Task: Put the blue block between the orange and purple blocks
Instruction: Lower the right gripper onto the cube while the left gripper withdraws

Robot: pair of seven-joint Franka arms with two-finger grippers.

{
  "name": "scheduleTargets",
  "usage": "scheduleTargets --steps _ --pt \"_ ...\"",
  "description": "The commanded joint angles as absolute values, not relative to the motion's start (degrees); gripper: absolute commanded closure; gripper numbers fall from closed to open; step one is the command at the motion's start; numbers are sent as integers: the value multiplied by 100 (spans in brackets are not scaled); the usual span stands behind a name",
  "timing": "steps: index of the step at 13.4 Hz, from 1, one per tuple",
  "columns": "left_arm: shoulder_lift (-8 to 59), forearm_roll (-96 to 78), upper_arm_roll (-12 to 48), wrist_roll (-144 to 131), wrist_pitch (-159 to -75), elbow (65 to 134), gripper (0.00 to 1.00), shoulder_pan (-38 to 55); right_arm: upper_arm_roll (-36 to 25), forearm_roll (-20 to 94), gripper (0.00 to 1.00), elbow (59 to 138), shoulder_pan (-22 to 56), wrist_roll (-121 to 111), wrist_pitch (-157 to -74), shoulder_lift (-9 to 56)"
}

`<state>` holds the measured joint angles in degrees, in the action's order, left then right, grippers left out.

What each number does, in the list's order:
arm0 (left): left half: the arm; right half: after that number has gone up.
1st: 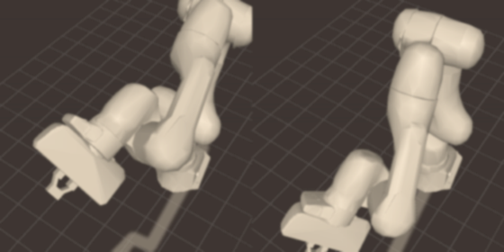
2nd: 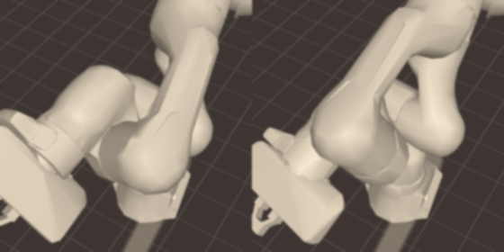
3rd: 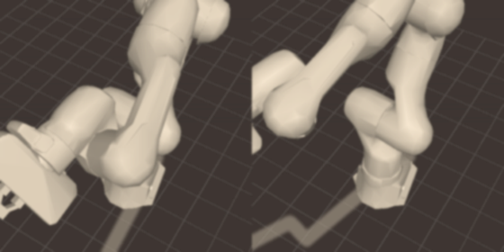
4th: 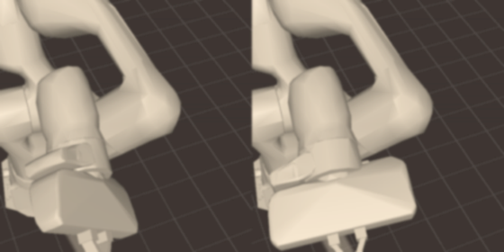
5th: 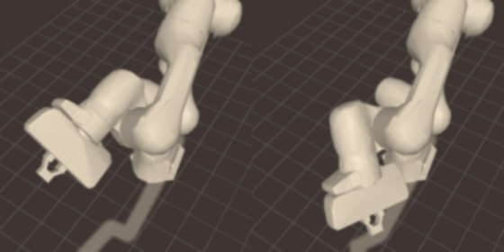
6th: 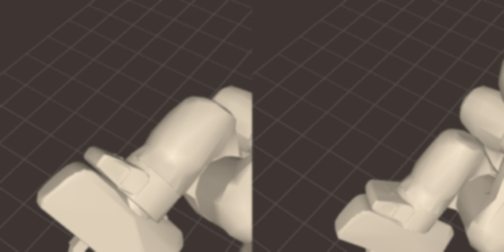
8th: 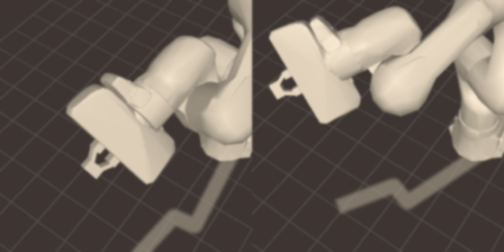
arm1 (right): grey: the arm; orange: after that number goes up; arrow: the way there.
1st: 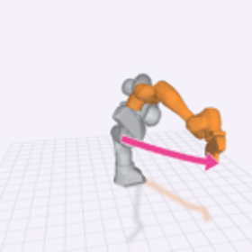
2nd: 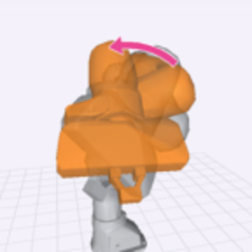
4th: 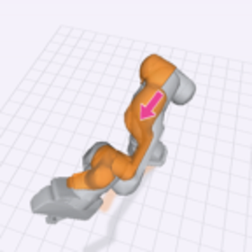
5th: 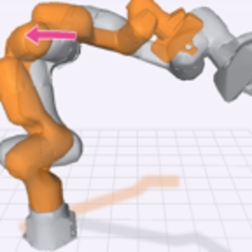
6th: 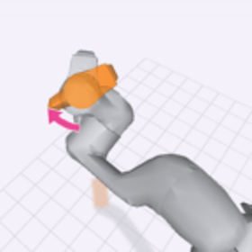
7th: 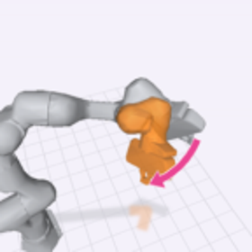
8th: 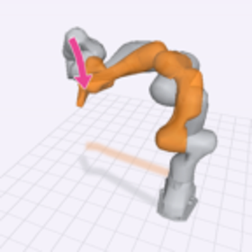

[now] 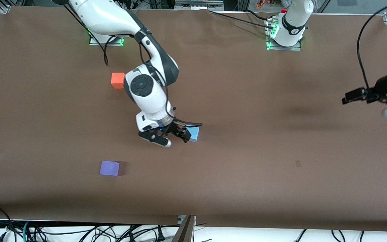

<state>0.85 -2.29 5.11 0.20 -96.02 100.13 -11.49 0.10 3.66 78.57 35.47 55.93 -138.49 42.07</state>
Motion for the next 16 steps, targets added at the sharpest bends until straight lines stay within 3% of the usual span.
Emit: scheduleTargets --steps 1,8,16 --pt "-817 87 641 -412 -9502 10635 0 -1151 -79 290 0 7567 3752 5739 -14167 4675" --pt "-651 184 659 -536 -9773 10495 0 -1108 -79 123 0 7576 3893 5722 -14177 4974" --pt "-123 167 685 -536 -9448 9545 0 -1204 -79 123 0 7576 4034 5722 -14186 5132"
